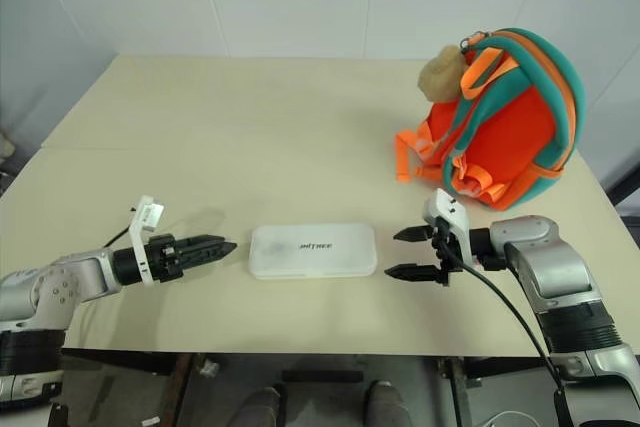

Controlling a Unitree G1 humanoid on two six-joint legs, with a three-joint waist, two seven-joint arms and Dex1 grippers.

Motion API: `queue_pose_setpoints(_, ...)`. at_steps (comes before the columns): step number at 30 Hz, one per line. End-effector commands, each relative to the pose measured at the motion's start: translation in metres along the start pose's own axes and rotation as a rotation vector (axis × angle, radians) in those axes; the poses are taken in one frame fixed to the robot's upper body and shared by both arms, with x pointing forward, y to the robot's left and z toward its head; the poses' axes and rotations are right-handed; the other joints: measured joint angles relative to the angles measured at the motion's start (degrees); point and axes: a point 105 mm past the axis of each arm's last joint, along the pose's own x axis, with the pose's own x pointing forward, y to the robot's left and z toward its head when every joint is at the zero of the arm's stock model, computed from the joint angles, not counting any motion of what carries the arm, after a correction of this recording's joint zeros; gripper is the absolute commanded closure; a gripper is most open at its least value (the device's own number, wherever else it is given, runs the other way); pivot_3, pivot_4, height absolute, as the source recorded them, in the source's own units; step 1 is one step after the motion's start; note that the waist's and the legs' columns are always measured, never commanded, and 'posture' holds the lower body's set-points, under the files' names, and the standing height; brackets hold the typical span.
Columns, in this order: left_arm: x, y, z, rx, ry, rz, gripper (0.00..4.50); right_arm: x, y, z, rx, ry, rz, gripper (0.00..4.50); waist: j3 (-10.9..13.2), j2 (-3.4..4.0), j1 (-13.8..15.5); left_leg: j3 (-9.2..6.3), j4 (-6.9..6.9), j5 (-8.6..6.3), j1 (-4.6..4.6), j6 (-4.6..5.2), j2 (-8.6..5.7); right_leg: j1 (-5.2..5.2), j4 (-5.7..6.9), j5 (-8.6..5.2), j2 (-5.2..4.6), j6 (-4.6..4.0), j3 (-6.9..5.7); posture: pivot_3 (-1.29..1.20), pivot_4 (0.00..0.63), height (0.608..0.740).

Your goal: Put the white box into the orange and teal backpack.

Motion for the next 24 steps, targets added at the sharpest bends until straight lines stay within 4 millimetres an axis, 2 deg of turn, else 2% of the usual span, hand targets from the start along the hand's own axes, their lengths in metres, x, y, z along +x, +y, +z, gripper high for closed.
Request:
queue_pose_setpoints(1, 0.007, 0.003, 0.003, -0.116, 0.01, 0.015, 0.0, 0.007, 0.0, 0.007, -0.033, 0.01, 0.013, 0.03, 0.0, 0.0, 0.06, 0.0, 0.0, 0.0, 0.0, -0.01, 0.0, 0.0, 0.02, 0.0, 0.0, 0.0, 0.0, 0.0, 0.15, 0.74)
queue_pose_setpoints(8, 0.028, 0.001, -0.005, -0.267, 0.066, 0.012, 0.0, 0.027, 0.003, 0.016, -0.052, -0.036, 0.044, 0.03, -0.02, -0.02, 0.23, 0.0, 0.08, 0.02, 0.03, -0.04, -0.01, 0.03, 0.11, 0.02, 0.0, 0.04, 0.01, 0.0, 0.15, 0.74)
queue_pose_setpoints(12, 0.031, -0.006, -0.015, -0.353, 0.125, -0.019, 0.0, 0.033, 0.004, 0.017, -0.061, -0.049, 0.047, 0.03, -0.02, -0.02, 0.34, 0.0, 0.08, 0.02, 0.02, -0.05, -0.02, 0.05, 0.08, 0.03, -0.01, 0.06, 0.01, 0.0, 0.15, 0.74)
queue_pose_setpoints(15, 0.024, -0.012, -0.029, -0.344, 0.207, -0.027, 0.0, 0.034, 0.005, 0.019, -0.064, -0.063, 0.042, 0.03, -0.03, -0.03, 0.12, 0.0, 0.08, 0.0, 0.02, -0.08, -0.02, 0.06, 0.07, 0.03, -0.01, 0.06, 0.03, 0.0, 0.15, 0.74)
queue_pose_setpoints(18, 0.013, -0.009, -0.036, -0.327, 0.247, 0.027, 0.0, 0.032, 0.004, 0.016, -0.062, -0.061, 0.032, 0.03, -0.04, -0.01, -0.12, 0.0, 0.06, -0.06, 0.04, -0.15, -0.02, 0.05, 0.0, 0.02, 0.0, 0.05, 0.06, 0.0, 0.15, 0.74)
queue_pose_setpoints(21, 0.001, -0.002, -0.03, -0.333, 0.236, 0.071, 0.0, 0.03, 0.004, 0.013, -0.059, -0.059, 0.022, 0.03, -0.05, 0.0, -0.12, 0.01, 0.03, -0.08, 0.08, -0.15, -0.01, 0.05, 0.0, 0.0, 0.01, 0.03, 0.06, 0.0, 0.15, 0.74)
queue_pose_setpoints(24, 0.0, -0.002, -0.02, -0.352, 0.203, 0.056, 0.0, 0.03, 0.004, 0.012, -0.055, -0.068, 0.013, 0.03, -0.05, 0.0, -0.1, 0.01, 0.04, -0.09, 0.1, -0.13, -0.01, 0.05, 0.01, -0.01, 0.01, 0.02, 0.06, 0.0, 0.15, 0.74)
